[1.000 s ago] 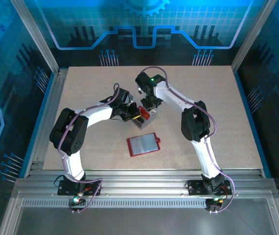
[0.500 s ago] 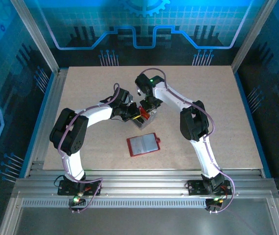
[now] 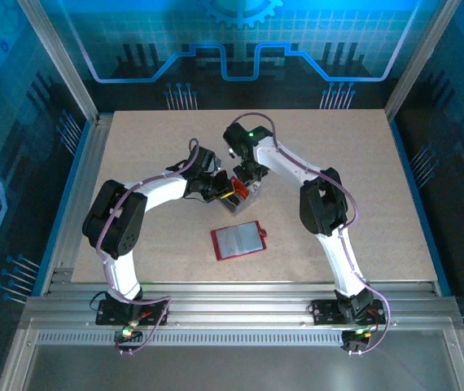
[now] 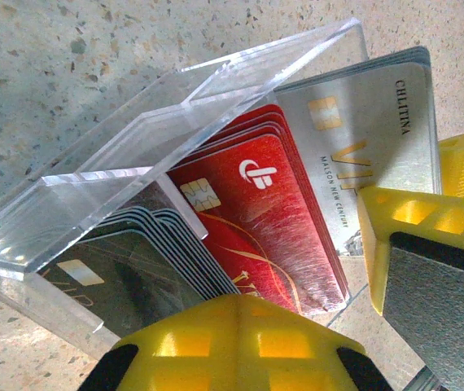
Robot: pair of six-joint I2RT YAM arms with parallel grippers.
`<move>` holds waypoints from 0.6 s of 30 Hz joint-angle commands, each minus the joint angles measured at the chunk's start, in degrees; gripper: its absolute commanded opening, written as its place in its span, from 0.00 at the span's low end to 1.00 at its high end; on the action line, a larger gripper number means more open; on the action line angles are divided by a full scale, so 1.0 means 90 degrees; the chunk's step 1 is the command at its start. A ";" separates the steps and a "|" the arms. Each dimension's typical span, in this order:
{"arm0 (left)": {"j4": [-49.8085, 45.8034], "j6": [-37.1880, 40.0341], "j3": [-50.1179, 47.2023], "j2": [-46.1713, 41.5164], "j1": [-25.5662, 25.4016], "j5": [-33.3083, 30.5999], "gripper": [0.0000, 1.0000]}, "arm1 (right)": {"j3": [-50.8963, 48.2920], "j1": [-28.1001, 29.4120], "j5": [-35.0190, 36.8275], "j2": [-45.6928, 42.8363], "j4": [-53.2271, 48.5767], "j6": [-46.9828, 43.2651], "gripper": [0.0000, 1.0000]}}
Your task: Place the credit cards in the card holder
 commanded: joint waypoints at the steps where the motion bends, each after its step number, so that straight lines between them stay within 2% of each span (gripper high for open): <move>1: -0.0603 0.0210 -0.0238 0.0140 0.0063 -0.0231 0.00 | -0.0096 -0.0033 0.0718 -0.0181 -0.0071 -0.0036 0.35; 18: -0.0582 0.0200 -0.0257 0.0150 0.0063 -0.0221 0.00 | 0.0025 0.0151 0.1223 -0.0241 -0.0148 -0.0136 0.33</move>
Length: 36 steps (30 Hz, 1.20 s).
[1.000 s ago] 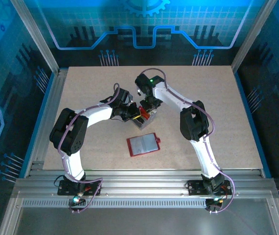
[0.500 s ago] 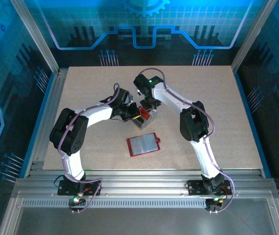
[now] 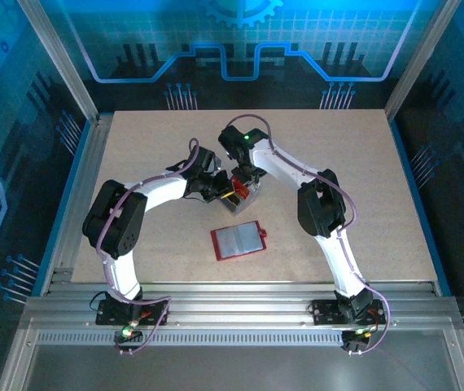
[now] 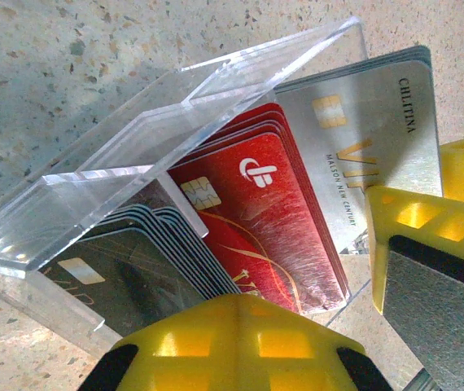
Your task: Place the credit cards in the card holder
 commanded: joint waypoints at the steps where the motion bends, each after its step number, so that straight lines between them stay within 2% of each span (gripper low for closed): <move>1: -0.0587 0.0201 -0.0257 0.0150 0.0054 -0.0221 0.00 | 0.0035 -0.0030 0.0625 -0.0234 -0.0139 -0.0092 0.33; 36: -0.0567 0.0189 -0.0289 0.0141 0.0059 -0.0219 0.00 | 0.0194 0.0048 0.0830 -0.0356 -0.0319 -0.0146 0.32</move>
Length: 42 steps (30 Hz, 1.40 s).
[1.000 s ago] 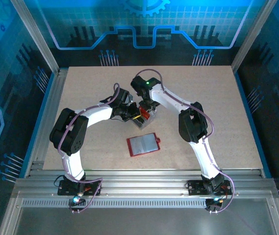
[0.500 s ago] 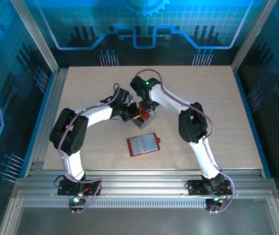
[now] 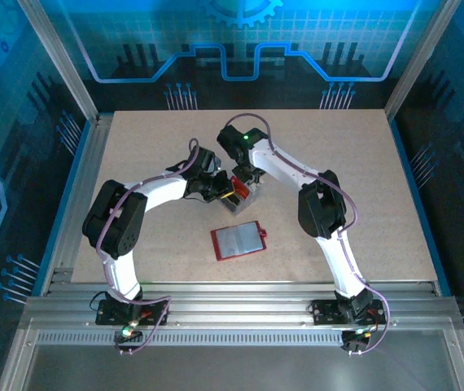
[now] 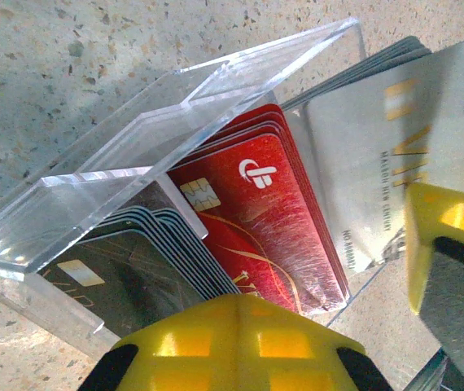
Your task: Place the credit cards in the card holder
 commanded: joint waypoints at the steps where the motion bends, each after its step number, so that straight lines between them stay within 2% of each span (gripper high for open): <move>1: -0.0638 0.0195 -0.0262 0.0140 0.0054 -0.0221 0.00 | 0.0179 -0.0028 0.0343 -0.0243 -0.0223 -0.0078 0.32; 14: -0.0648 0.0198 -0.0272 0.0120 0.0063 -0.0221 0.00 | 0.0209 0.0001 0.0012 -0.0314 -0.0240 -0.0052 0.22; 27: -0.0657 0.0220 -0.0292 0.0091 0.0083 -0.0215 0.00 | 0.0209 -0.0023 -0.0683 -0.0475 -0.0254 0.0032 0.00; 42: -0.0782 0.0308 -0.0147 -0.0295 0.0200 0.0074 0.00 | 0.0111 -0.0294 -0.1859 -0.0733 -0.0222 0.0206 0.00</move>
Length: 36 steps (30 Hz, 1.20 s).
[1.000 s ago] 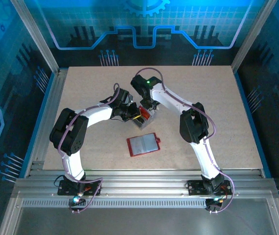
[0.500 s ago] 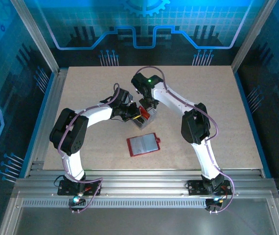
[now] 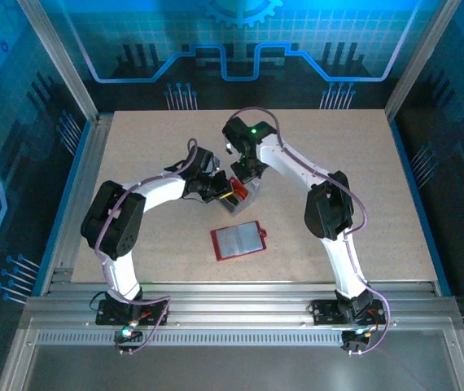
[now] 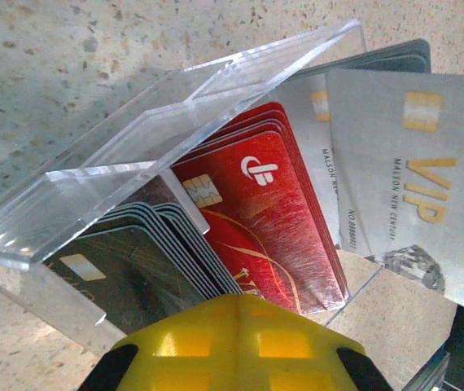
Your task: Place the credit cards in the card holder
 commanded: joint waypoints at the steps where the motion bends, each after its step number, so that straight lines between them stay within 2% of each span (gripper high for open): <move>1: -0.0638 0.0199 -0.0086 -0.0223 0.0141 0.0070 0.00 | 0.0070 -0.0112 -0.0339 -0.0336 -0.0128 0.0136 0.00; 13: -0.0619 0.0178 0.0104 -0.0785 0.0219 0.0714 0.00 | -0.0114 -0.0242 -0.1015 -0.0606 -0.0035 0.0237 0.00; 22: -0.0788 0.0172 -0.0780 -0.2208 0.0211 0.0611 0.00 | -0.0760 -0.0276 -0.1791 -0.1447 0.0474 0.0492 0.00; 29: -0.1309 0.0456 -0.1793 -0.3064 -0.0414 -0.0087 0.06 | -0.2744 -0.0273 -0.2725 -0.2938 0.1682 0.0964 0.00; 34: -0.1523 0.0559 -0.1996 -0.2918 -0.1055 -0.0621 0.11 | -0.4544 -0.0241 -0.3447 -0.3996 0.2808 0.1432 0.00; 36: -0.1435 0.0529 -0.2098 -0.2778 -0.1173 -0.0634 0.12 | -0.5175 -0.0179 -0.3584 -0.4282 0.3180 0.1529 0.00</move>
